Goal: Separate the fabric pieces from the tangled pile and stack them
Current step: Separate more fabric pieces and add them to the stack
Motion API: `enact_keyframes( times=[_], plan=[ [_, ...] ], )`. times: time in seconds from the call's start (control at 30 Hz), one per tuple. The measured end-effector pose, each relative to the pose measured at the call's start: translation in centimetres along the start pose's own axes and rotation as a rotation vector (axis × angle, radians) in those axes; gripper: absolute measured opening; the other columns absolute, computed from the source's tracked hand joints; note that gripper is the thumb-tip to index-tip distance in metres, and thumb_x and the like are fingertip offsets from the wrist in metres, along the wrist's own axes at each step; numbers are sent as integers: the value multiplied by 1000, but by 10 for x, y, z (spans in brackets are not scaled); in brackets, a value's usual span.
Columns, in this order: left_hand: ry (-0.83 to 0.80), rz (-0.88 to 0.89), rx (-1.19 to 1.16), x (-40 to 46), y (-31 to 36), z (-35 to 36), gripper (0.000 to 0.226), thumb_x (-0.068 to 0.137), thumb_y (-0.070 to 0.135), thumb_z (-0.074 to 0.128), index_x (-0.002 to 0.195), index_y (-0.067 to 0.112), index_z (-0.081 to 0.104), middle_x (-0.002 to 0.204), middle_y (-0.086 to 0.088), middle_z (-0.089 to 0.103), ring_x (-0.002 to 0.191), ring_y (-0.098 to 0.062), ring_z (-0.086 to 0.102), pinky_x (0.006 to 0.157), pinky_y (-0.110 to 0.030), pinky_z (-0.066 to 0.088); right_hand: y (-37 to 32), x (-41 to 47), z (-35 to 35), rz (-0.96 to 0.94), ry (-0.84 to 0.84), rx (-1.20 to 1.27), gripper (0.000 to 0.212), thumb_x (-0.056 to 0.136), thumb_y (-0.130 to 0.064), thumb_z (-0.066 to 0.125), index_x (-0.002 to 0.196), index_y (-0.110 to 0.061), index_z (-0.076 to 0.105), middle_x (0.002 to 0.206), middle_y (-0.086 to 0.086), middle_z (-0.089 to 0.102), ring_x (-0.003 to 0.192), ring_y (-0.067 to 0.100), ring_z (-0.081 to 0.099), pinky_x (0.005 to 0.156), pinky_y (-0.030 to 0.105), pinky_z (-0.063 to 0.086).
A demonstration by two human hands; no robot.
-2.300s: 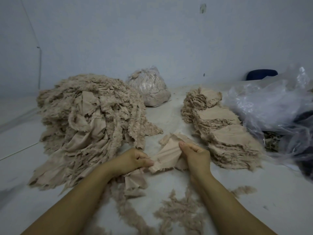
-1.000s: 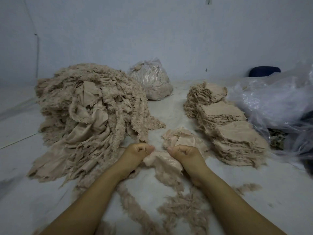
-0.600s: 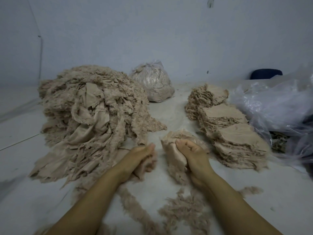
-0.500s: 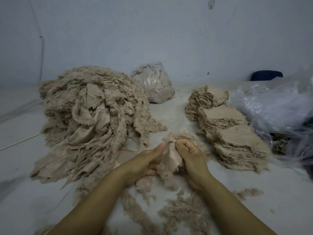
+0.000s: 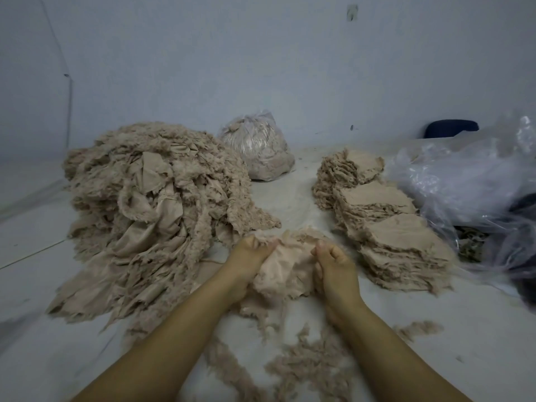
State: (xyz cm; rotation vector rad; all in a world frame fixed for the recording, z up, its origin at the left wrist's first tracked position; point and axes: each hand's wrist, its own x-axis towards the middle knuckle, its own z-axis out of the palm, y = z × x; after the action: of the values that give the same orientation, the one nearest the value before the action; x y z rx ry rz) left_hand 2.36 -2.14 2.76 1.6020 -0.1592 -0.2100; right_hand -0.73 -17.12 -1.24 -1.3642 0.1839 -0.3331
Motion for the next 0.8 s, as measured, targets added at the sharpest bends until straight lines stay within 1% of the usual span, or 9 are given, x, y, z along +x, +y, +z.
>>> enact_keyframes(
  times=[0.07, 0.13, 0.27, 0.37, 0.43, 0.5, 0.6, 0.7, 0.8],
  plan=[
    [84, -13, -64, 2, 1, -1, 30, 95, 19, 54, 109, -6, 60, 95, -25, 62, 85, -32, 58, 77, -43, 46, -1, -4, -1, 126, -153, 33, 50, 97, -49, 42, 75, -7, 56, 38, -5, 33, 31, 7, 23, 35, 15, 19],
    [113, -9, -80, 1, 3, 2, 33, 94, 21, 55, 113, -7, 59, 101, -27, 62, 88, -34, 60, 81, -44, 47, -1, -11, 3, 263, -382, -28, 55, 85, -66, 50, 65, -15, 59, 43, -5, 29, 35, 8, 18, 37, 15, 15],
    [213, -8, -144, 6, 2, 6, 30, 95, 20, 54, 114, -2, 60, 111, -22, 65, 103, -35, 62, 94, -49, 48, 0, -19, 10, 184, -505, -125, 41, 64, -57, 73, 56, -24, 51, 44, -4, 34, 37, 9, 21, 37, 19, 17],
    [310, -42, -211, 13, 3, 3, 20, 97, 18, 50, 100, 4, 64, 106, -21, 66, 91, -33, 64, 87, -47, 52, -2, -18, 10, 26, -500, -149, 39, 75, -49, 66, 52, -23, 49, 47, 2, 38, 37, 8, 28, 40, 20, 24],
    [415, -47, -224, 18, 5, -2, 25, 98, 21, 49, 104, 1, 62, 101, -20, 65, 87, -31, 63, 81, -44, 52, -1, -19, 9, -69, -543, -283, 40, 83, -41, 66, 54, -17, 53, 52, 7, 46, 45, 12, 39, 51, 23, 35],
    [507, -11, -284, 24, 8, -13, 27, 98, 19, 47, 109, -3, 60, 95, -16, 64, 86, -29, 62, 73, -38, 51, 2, -22, 5, -96, -674, -407, 39, 88, -37, 66, 54, -21, 57, 53, 2, 51, 50, 13, 44, 57, 25, 38],
    [568, 87, -171, 25, 12, -26, 24, 98, 23, 49, 96, 3, 62, 83, -9, 64, 80, -24, 62, 64, -27, 49, -2, -27, 3, -13, -901, -510, 39, 85, -48, 66, 56, -22, 63, 48, -8, 53, 41, 5, 39, 46, 18, 34],
    [450, 164, -104, 16, 8, -14, 24, 96, 25, 50, 94, 5, 64, 88, -11, 68, 78, -19, 64, 70, -25, 52, -7, -27, 9, 95, -774, -384, 56, 74, -69, 59, 67, -13, 58, 48, -10, 50, 38, 4, 31, 41, 17, 26],
    [297, 200, -94, 11, -5, 8, 24, 93, 24, 55, 99, 2, 65, 95, -15, 70, 88, -24, 65, 83, -36, 52, -8, -28, 15, 225, -606, -151, 43, 85, -61, 52, 63, -24, 55, 49, -6, 45, 38, 7, 23, 37, 18, 16]
  ],
)
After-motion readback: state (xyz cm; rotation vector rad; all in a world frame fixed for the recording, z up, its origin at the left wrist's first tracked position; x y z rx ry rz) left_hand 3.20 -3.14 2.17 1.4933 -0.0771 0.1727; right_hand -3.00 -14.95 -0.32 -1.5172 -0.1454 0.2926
